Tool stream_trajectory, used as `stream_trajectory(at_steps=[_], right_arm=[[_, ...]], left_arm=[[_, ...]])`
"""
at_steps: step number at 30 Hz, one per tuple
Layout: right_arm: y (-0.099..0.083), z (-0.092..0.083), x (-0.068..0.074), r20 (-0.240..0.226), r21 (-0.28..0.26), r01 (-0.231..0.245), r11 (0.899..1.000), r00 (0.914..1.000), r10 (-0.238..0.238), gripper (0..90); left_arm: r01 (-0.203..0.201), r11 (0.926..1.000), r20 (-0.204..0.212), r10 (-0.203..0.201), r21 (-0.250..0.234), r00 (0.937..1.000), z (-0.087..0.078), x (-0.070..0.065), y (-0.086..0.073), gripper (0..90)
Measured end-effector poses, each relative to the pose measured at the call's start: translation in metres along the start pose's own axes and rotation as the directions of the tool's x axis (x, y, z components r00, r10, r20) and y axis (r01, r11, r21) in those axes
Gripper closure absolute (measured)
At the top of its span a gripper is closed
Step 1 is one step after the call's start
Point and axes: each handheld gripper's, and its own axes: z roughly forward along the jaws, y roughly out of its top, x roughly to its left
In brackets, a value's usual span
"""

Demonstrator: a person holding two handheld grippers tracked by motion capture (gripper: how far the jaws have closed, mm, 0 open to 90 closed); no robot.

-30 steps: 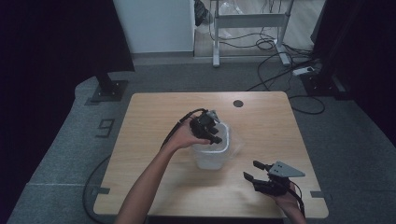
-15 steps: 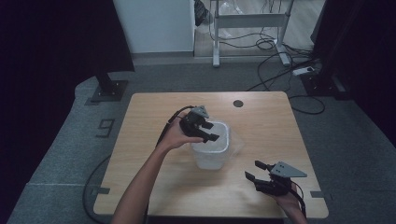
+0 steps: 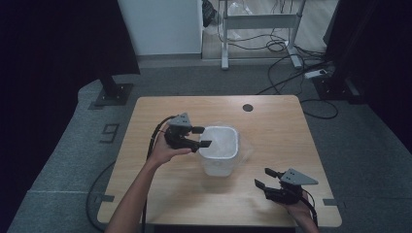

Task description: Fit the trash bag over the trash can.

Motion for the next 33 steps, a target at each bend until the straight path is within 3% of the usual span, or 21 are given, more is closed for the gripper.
stream_trajectory(at_steps=[5, 12, 27, 33], right_arm=[[0.0, -0.001, -0.001, 0.003, -0.001, -0.002, 1.0, 1.0, 0.002, 35.9], [-0.002, -0.002, -0.004, 0.018, -0.003, -0.009, 1.0, 0.9998, 0.009, 35.8], [-0.005, -0.003, -0.01, 0.065, -0.001, -0.028, 1.0, 0.9975, 0.028, 35.6], [-0.005, -0.002, -0.01, 0.069, 0.001, -0.027, 1.0, 0.9972, 0.027, 35.5]], left_arm=[[0.019, 0.9978, -0.025, -0.02, -0.063, 0.9995, -0.019, -0.003, -0.015, 34.6], [0.048, 0.9927, -0.052, -0.054, -0.11, 0.9972, -0.038, -0.005, -0.04, 33.5], [0.109, 0.9873, -0.105, -0.121, -0.115, 0.987, -0.059, -0.008, -0.091, 33.5], [0.118, 0.9871, -0.113, -0.13, -0.109, 0.985, -0.059, -0.008, -0.097, 33.4]])
